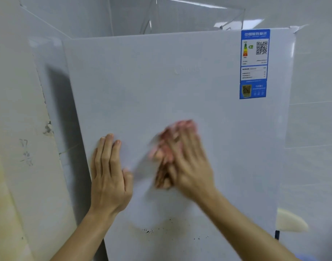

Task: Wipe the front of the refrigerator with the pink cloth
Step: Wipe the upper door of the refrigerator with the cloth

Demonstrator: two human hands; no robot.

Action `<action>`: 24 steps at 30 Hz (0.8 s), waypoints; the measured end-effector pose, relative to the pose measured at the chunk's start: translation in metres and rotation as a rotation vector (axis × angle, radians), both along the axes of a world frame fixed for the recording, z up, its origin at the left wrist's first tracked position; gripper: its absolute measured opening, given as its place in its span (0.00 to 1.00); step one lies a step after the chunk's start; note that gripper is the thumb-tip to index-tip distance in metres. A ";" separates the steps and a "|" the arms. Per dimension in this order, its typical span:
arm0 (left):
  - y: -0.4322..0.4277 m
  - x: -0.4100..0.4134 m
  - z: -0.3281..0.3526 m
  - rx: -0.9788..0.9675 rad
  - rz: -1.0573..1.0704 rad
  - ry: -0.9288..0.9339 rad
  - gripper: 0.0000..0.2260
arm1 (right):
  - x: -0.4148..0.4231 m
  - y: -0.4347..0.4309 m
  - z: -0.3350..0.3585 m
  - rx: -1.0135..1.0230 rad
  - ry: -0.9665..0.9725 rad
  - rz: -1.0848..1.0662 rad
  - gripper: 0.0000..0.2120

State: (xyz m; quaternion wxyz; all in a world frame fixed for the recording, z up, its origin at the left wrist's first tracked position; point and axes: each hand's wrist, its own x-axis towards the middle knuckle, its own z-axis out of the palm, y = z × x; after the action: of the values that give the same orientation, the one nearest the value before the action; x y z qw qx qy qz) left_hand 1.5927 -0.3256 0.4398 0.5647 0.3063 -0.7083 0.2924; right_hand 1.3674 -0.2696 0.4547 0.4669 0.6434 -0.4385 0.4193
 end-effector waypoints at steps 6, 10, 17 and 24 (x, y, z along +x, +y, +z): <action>0.000 0.010 -0.002 0.044 0.027 0.022 0.31 | -0.036 -0.008 0.120 -0.226 -0.586 -0.064 0.29; -0.001 0.022 -0.005 0.099 0.030 0.024 0.34 | 0.052 -0.026 0.121 -0.183 -0.304 0.038 0.31; 0.005 0.038 -0.008 0.162 -0.083 0.050 0.37 | 0.095 -0.025 -0.011 0.004 0.199 0.068 0.29; 0.006 0.037 -0.003 0.188 -0.048 0.052 0.37 | 0.013 -0.013 0.075 -0.123 -0.208 -0.047 0.30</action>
State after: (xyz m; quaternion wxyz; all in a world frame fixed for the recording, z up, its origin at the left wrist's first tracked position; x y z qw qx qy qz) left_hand 1.6292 -0.3194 0.4365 0.5587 0.3483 -0.7248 0.2029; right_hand 1.3805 -0.2822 0.5296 0.4670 0.5562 -0.4731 0.4987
